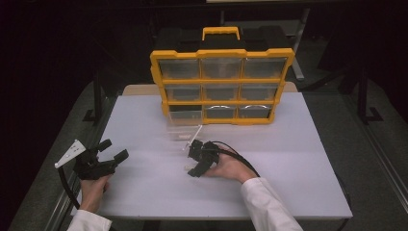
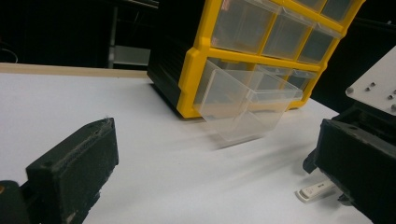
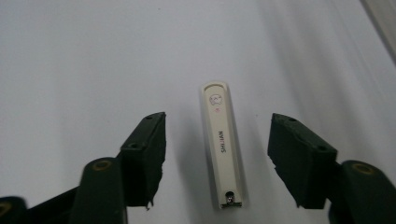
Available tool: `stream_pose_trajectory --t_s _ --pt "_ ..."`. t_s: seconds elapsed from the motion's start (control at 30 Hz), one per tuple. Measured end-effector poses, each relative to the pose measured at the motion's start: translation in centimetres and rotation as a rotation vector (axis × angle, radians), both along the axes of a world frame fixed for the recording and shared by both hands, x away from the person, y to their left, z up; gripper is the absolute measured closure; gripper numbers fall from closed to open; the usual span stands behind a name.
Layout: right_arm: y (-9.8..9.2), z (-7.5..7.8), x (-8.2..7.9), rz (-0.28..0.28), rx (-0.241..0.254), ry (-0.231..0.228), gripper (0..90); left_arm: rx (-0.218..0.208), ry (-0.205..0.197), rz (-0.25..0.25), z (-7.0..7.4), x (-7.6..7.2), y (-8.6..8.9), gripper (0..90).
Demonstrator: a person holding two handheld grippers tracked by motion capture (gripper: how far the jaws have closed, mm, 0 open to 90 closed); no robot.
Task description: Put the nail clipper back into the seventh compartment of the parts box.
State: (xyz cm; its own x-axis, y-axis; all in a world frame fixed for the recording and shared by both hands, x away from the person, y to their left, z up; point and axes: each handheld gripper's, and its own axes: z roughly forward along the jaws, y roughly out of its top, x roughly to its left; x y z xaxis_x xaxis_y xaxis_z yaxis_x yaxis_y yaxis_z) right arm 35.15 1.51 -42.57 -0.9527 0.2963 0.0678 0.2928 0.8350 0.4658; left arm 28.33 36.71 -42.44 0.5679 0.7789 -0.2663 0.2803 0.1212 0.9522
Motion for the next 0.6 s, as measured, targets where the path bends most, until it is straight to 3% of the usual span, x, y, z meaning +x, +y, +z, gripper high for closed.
stream_pose_trajectory --t_s 0.03,0.27,0.37,0.4,0.47,0.6 --pt "0.1 -0.06 0.01 0.002 -0.002 0.005 46.6 0.0 0.0 0.0 0.0 0.0 0.0 0.0" --pt "0.2 -0.42 0.1 0.007 -0.032 0.006 60.9 -0.001 0.001 0.001 0.0 0.01 0.06 0.0" --pt "0.19 -0.43 0.1 0.007 -0.035 0.004 62.6 0.0 0.001 0.001 0.0 0.0 0.01 0.0" --pt "0.23 -0.53 -0.01 0.002 -0.053 -0.005 70.0 0.0 0.001 0.001 0.0 -0.01 0.01 0.0" --pt "0.2 -0.57 -0.03 0.013 -0.062 -0.026 74.8 0.0 0.003 -0.001 -0.02 0.01 -0.01 0.0" --pt "0.19 -0.54 -0.09 0.015 -0.066 -0.029 76.0 0.001 0.004 -0.006 -0.04 0.03 -0.11 0.0"
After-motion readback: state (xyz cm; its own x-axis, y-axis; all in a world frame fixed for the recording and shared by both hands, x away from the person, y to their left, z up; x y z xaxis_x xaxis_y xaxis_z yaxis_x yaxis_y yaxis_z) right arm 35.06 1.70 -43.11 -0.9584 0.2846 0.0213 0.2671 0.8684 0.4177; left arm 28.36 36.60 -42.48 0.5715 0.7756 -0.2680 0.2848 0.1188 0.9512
